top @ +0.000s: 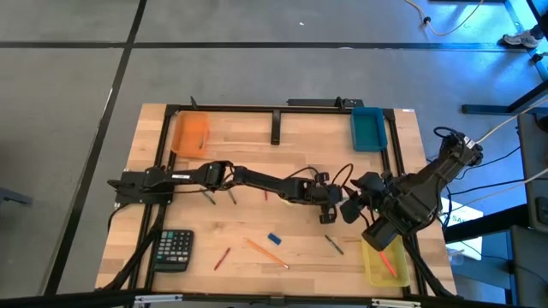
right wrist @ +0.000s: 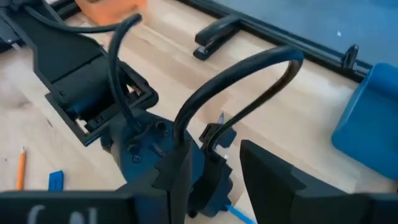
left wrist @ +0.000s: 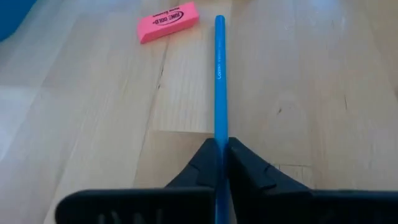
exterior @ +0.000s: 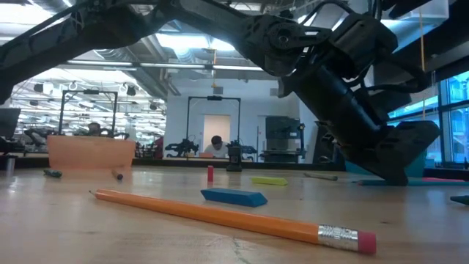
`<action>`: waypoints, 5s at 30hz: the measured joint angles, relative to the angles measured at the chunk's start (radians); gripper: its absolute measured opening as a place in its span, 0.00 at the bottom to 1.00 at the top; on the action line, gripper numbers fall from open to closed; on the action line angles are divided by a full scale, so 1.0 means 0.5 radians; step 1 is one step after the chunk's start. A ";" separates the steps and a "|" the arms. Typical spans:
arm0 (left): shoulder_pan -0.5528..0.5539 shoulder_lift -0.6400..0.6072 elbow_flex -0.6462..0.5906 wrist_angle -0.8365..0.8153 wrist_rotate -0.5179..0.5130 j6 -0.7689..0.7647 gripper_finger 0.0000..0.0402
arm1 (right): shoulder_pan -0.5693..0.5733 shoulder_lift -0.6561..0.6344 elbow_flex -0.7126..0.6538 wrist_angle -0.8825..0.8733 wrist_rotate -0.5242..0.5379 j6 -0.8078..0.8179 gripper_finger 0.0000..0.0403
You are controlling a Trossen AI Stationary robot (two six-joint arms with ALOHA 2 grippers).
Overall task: Sort crayons/erasers/pens/pencils in bins
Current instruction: Put the blue pencil into the yellow bin
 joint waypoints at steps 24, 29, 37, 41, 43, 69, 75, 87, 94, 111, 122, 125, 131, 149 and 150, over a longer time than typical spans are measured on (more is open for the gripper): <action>0.082 -0.432 -0.008 -0.704 -0.012 0.236 0.03 | 0.456 -0.011 0.597 -0.066 0.280 -0.838 0.35; -0.025 -0.522 -0.010 -0.992 -0.023 0.284 0.03 | 0.521 -0.007 0.500 -0.021 -0.182 -0.755 0.35; -0.244 -0.563 -0.009 -1.030 -0.023 0.360 0.03 | 0.564 -0.007 -0.040 0.547 -0.650 -0.579 0.35; -0.333 -0.566 -0.008 -1.003 -0.024 0.407 0.03 | 0.547 -0.005 -0.383 0.990 -0.675 -0.590 0.35; -0.370 -0.566 -0.008 -0.976 -0.025 0.460 0.03 | 0.510 -0.005 -0.525 1.176 -0.675 -0.607 0.35; -0.503 -0.566 -0.005 -0.873 -0.141 0.640 0.03 | -0.185 0.017 -0.924 2.127 -1.113 -1.630 0.35; -0.538 -0.565 -0.005 -0.867 -0.140 0.661 0.03 | -0.193 0.042 -0.924 2.113 -1.149 -1.629 0.35; -0.573 -0.564 -0.005 -0.796 -0.186 0.735 0.03 | -0.205 0.159 -0.924 2.231 -1.320 -1.593 0.28; -0.569 -0.564 -0.005 -0.766 -0.175 0.699 0.05 | -0.205 0.159 -0.925 2.221 -1.369 -1.569 0.06; -0.473 -0.589 0.000 -1.068 -0.320 0.551 0.25 | -0.051 0.158 -0.118 0.649 -1.318 -0.743 0.07; -0.453 -0.579 -0.005 -1.221 -0.311 0.516 0.26 | 0.421 0.162 -0.040 0.262 -1.573 0.398 0.06; -0.447 -0.579 -0.005 -1.219 -0.310 0.508 0.25 | 0.529 0.175 -0.045 0.262 -1.744 0.625 0.08; -0.406 -0.579 -0.005 -1.218 -0.317 0.488 0.26 | 0.688 0.254 -0.047 0.285 -2.090 0.874 0.06; -0.282 -0.579 -0.005 -1.405 -0.171 0.550 0.25 | 0.716 0.542 -0.170 0.460 -2.093 0.847 0.18; -0.283 -0.579 -0.005 -1.395 -0.170 0.550 0.25 | 0.716 0.542 -0.186 0.494 -2.081 0.847 0.20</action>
